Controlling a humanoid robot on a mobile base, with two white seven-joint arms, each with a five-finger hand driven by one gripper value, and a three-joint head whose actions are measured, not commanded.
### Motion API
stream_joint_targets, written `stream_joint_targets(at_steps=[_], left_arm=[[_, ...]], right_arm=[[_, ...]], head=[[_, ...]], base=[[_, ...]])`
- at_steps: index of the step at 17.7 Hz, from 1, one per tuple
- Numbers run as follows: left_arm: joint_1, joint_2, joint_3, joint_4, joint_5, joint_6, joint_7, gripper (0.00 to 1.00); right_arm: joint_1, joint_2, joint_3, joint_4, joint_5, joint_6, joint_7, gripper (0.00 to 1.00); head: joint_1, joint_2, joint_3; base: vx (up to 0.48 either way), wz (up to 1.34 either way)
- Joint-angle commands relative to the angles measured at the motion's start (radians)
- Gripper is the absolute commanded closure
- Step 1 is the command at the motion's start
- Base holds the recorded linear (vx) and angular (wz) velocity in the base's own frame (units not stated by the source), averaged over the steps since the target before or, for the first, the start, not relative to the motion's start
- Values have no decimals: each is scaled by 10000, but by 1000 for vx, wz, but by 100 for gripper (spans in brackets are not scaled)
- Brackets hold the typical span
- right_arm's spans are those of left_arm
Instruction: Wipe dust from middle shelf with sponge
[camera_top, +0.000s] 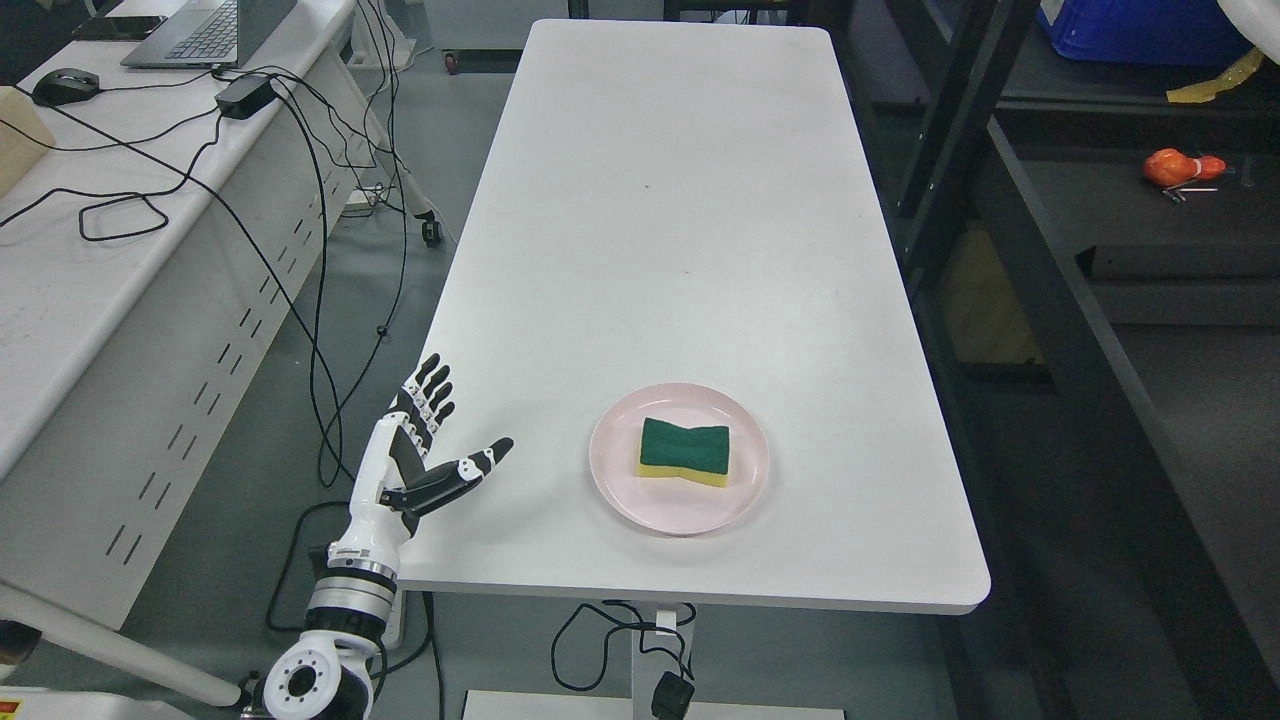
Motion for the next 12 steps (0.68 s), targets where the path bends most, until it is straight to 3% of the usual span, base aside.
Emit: stream_joint_targets(at_steps=[1, 8, 10, 12], left_arm=[[-10, 175, 138, 1, -1, 4, -3, 2], [-116, 274, 153, 62, -1, 36, -34, 2], [-482, 993, 93, 47, -122, -315, -262, 2], [-1171, 1943, -75, 47, -931, -1339, -1346, 2]], right_arm=[[0, -175, -1, -175, 0, 6, 5, 0], [0, -175, -1, -175, 0, 6, 5, 0], [0, -175, 14, -175, 0, 6, 5, 0], [0, -175, -1, -175, 0, 6, 5, 0]], head=[[0, 0, 0], [0, 0, 0], [0, 0, 0], [0, 0, 0]], base=[[0, 0], [0, 0], [0, 0], [0, 0]])
